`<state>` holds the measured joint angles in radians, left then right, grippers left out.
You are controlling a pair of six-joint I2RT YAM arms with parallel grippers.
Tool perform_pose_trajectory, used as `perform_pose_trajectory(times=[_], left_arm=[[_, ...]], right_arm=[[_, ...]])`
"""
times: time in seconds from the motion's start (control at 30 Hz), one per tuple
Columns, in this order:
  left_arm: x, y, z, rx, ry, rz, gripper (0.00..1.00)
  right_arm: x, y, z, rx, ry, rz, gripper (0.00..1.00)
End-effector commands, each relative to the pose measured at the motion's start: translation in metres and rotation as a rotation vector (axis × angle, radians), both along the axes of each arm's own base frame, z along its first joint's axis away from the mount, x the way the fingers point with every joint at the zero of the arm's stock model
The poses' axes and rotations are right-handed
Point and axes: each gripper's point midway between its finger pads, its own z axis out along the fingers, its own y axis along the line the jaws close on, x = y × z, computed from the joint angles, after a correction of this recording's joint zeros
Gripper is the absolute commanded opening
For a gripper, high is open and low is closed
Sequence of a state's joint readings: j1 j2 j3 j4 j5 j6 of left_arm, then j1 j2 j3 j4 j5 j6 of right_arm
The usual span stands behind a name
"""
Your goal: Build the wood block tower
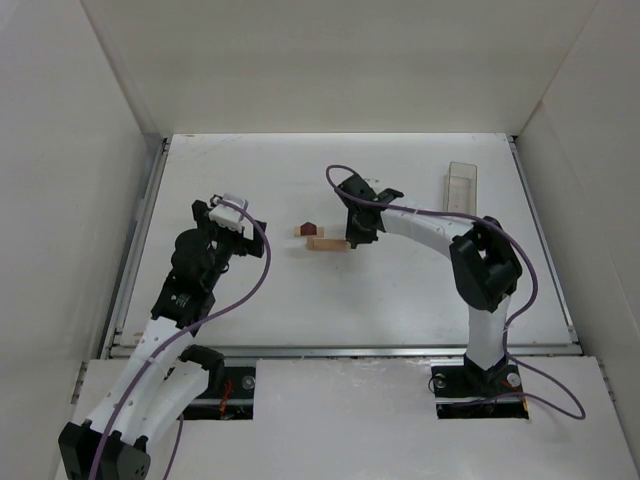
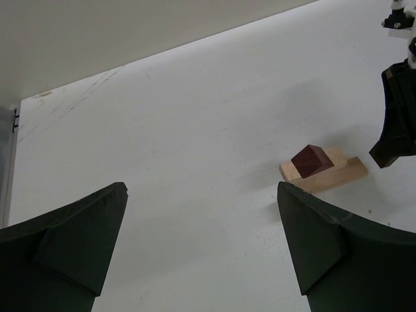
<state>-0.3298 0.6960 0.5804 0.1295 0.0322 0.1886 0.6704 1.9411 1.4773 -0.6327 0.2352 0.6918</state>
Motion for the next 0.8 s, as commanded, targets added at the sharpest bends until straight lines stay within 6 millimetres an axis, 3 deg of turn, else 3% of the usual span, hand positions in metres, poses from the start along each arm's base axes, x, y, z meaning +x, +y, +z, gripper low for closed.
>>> perform_pose_trajectory(times=[0.0,0.3,0.77], left_arm=[[0.000,0.002,0.016,-0.041,-0.064,0.018,1.00],[-0.002,0.003,0.014,-0.041,-0.064,0.018,1.00],[-0.001,0.003,0.016,-0.044,-0.073,0.018,1.00]], right_arm=[[0.006,-0.006,0.011,-0.054,-0.042,-0.066,0.00],[0.012,0.013,0.026,-0.039,-0.092,-0.068,0.00],[0.011,0.030,0.011,-0.042,-0.055,-0.027,0.00]])
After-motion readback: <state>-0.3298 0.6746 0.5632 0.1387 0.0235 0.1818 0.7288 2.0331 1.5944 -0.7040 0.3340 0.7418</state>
